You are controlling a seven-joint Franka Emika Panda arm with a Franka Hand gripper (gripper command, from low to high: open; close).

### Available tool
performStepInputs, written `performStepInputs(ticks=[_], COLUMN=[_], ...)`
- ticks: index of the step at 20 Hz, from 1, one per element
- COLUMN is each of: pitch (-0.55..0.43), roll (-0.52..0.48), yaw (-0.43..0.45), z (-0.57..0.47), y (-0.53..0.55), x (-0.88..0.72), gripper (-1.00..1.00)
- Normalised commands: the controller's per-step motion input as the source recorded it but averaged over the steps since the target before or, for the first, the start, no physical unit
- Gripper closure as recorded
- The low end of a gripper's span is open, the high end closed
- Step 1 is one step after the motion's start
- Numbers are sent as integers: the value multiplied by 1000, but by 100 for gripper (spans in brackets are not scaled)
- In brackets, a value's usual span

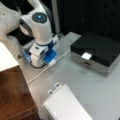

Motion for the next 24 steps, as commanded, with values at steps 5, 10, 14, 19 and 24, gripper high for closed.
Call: performStepInputs(ticks=[5, 10, 14, 19, 24], pitch=[-307, -218, -155, -120, -71], roll=[-46, -59, -60, -73, -86], yaw=[8, -27, -48, -65, -85], z=[49, -25, -71, -50, 44], y=[35, 50, 59, 61, 58], x=[-498, -368, -306, -248, -157], gripper=[100, 100, -100, -100, -100])
